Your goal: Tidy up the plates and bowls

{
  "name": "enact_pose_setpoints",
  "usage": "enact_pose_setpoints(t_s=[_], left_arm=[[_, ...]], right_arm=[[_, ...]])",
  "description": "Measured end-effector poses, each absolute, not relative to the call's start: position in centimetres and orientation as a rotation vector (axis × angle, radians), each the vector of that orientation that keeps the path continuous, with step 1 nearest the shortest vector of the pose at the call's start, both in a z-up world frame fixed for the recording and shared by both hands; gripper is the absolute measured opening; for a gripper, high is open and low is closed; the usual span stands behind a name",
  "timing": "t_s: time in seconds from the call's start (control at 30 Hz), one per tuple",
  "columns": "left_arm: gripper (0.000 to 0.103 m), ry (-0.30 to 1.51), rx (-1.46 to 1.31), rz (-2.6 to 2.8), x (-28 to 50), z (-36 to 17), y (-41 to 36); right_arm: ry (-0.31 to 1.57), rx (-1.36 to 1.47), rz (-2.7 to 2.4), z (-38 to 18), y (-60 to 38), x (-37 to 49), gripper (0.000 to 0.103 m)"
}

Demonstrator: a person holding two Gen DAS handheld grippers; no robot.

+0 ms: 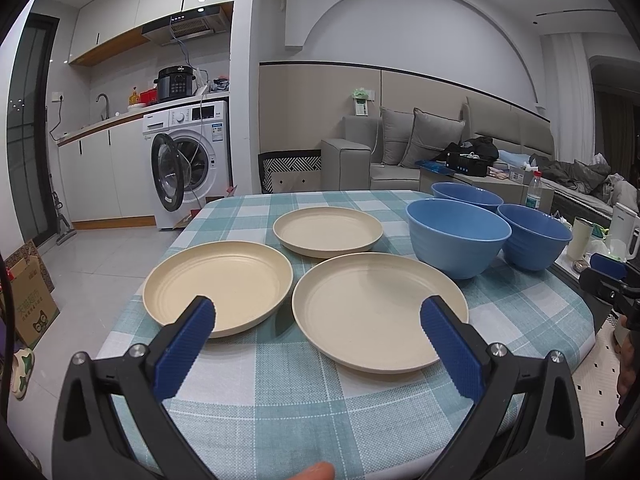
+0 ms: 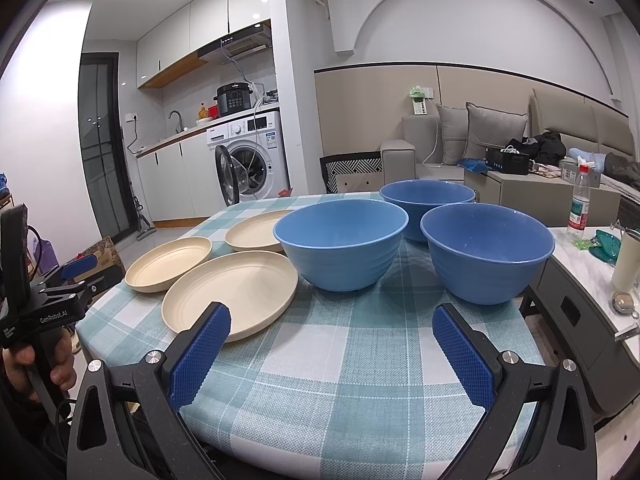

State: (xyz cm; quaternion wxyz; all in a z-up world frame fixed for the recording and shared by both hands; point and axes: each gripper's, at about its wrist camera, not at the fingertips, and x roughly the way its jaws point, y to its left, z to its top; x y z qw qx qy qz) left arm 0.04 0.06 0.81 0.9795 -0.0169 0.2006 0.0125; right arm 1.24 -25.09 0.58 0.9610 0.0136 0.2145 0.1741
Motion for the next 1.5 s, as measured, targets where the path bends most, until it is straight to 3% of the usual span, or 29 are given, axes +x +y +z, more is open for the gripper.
enact_pose_setpoints(t_s=[1.5], left_arm=[[0.103, 0.415, -0.036, 0.045, 2.2, 1.4, 1.5]], right_arm=[[0.445, -0.056, 0.414, 3.3, -21.6, 4.0, 0.103]])
